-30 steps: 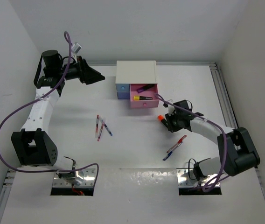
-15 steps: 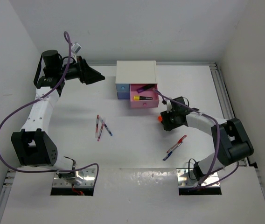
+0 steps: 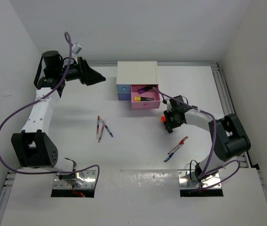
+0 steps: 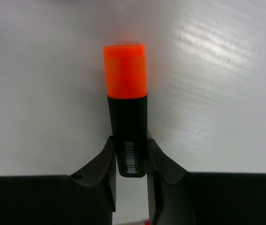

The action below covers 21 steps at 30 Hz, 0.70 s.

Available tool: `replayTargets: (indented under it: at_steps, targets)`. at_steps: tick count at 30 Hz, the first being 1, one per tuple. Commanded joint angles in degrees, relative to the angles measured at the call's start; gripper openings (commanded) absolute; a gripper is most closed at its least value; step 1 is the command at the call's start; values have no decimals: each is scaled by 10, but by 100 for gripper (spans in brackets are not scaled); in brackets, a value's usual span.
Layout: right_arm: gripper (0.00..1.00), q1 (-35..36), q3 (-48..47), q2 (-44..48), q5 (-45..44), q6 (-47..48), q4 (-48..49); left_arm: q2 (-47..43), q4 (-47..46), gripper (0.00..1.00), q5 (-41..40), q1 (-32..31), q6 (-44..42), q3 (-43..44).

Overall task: Sort the stationery into containers
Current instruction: Grab a piece of stationery with the right arm

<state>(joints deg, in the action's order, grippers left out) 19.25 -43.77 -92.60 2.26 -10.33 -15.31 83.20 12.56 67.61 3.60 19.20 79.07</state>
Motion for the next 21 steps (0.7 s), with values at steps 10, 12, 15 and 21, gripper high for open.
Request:
replayTargets:
  at_steps: [10, 12, 15, 21]
  targets:
    - [0, -11, 10, 218, 257, 92, -121, -73, 113, 72, -43, -60, -271, -12]
    - [0, -11, -34, 210, 350, 83, -161, -94, 153, 73, -60, -96, -328, -25]
    - [0, 2, -67, 195, 446, 44, -192, -113, 247, 73, -88, -173, -501, -23]
    - [0, 10, -91, 167, 522, -7, -184, -89, 395, 73, -179, -350, -738, 6]
